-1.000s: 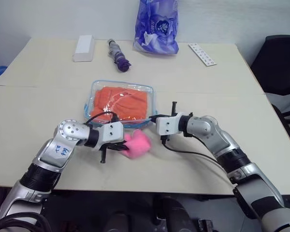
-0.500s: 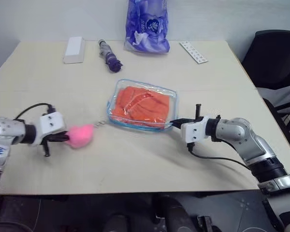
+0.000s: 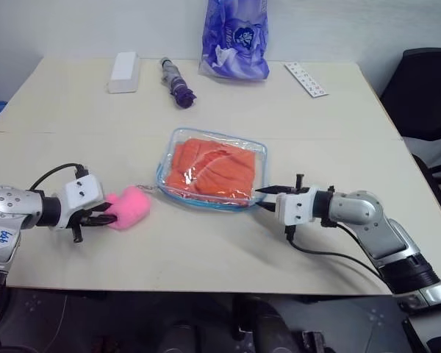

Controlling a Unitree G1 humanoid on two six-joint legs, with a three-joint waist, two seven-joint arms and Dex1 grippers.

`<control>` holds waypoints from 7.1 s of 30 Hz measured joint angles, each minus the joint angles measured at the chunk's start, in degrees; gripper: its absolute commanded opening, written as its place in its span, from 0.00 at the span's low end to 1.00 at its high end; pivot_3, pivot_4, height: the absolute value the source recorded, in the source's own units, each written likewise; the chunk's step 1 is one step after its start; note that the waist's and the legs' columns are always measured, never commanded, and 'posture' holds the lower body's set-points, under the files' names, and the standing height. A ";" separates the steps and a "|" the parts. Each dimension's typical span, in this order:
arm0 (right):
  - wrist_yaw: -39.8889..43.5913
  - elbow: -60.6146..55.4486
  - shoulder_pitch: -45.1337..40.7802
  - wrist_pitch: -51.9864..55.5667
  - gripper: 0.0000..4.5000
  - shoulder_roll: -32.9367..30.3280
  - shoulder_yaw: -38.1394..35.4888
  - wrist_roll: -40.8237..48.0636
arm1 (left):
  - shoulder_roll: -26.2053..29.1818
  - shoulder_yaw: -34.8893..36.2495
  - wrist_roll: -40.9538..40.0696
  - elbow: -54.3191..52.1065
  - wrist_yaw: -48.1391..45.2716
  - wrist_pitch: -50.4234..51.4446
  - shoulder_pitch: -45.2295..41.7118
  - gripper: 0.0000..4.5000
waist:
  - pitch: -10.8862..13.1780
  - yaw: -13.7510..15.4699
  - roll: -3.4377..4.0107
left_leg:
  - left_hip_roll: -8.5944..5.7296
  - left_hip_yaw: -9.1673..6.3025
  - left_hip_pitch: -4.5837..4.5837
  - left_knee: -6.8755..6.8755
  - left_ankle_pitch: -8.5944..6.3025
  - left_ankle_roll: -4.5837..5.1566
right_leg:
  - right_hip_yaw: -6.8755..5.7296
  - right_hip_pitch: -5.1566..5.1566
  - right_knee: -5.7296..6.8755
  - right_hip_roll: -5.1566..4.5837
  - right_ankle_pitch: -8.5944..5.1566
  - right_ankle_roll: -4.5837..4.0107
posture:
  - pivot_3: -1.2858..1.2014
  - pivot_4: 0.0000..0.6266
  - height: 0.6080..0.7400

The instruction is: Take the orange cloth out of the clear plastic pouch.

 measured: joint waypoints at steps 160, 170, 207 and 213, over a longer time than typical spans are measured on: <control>-15.78 11.74 -11.54 24.46 0.21 19.98 8.71 -8.46 | -28.86 -11.17 -8.11 -7.53 5.93 17.90 -25.82 0.00 | -0.05 -0.45 -0.15 | -0.09 -0.16 -0.23 0.69 0.07 -0.05 | 0.02 0.07 0.15 0.04 0.10 0.12 | 0.52 0.24 1.00; -11.64 6.61 -7.92 22.90 0.01 16.99 8.29 -8.42 | -31.95 -11.69 -6.79 -6.05 10.66 17.26 -25.47 0.00 | -0.05 -0.10 -0.15 | -0.10 -0.24 -0.29 0.75 0.07 -0.04 | -0.02 0.08 0.13 0.01 0.11 0.12 | 0.52 0.24 1.00; 20.40 -22.68 15.93 9.89 0.01 -14.35 3.73 6.50 | -43.12 -15.13 9.64 27.80 30.34 3.85 -41.39 0.00 | -0.05 1.30 -0.18 | -0.35 0.00 -0.28 0.74 0.04 -0.01 | -0.13 0.18 -0.03 0.08 0.18 0.20 | 0.52 0.24 1.00; 18.09 -25.17 23.69 9.84 0.01 -17.20 -2.00 6.96 | -39.23 -15.08 12.72 30.07 30.97 -0.25 -41.12 0.00 | -0.06 1.44 -0.19 | -0.30 0.03 -0.21 0.71 0.03 -0.01 | -0.12 0.22 -0.02 0.04 0.18 0.20 | 0.52 0.24 1.00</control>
